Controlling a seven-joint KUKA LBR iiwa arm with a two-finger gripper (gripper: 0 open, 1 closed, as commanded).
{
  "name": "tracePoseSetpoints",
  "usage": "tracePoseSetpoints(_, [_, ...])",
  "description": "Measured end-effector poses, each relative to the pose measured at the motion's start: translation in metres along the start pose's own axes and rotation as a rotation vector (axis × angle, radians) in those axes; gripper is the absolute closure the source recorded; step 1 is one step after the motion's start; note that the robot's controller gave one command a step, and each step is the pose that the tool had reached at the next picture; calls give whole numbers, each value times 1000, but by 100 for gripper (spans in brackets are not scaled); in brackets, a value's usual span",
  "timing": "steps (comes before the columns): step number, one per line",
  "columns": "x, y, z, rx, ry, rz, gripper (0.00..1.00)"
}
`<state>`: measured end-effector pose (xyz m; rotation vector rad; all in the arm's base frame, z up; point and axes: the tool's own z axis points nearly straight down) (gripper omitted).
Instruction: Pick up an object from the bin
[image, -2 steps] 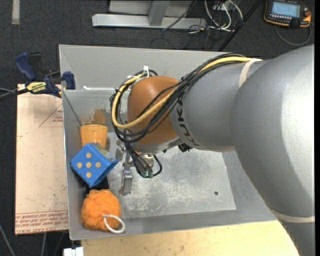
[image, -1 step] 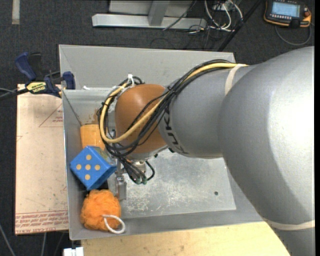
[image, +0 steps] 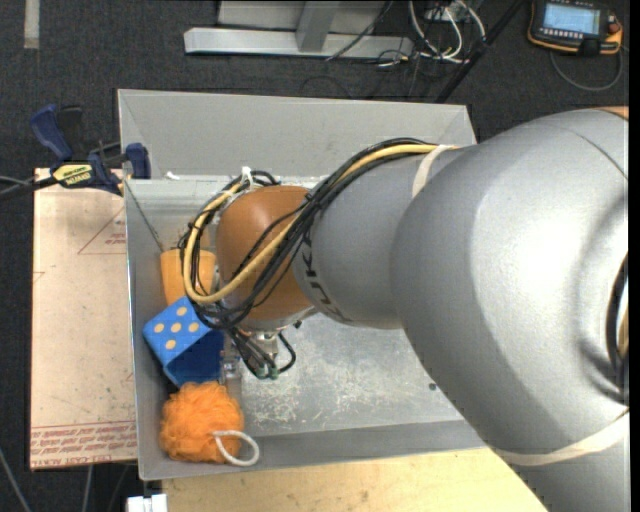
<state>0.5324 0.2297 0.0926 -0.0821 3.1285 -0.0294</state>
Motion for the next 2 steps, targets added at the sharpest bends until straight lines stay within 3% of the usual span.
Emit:
tracePoseSetpoints(1, [1,-11,-13,-3,5,12,100])
tracePoseSetpoints(2, [1,-11,-13,-3,5,13,100])
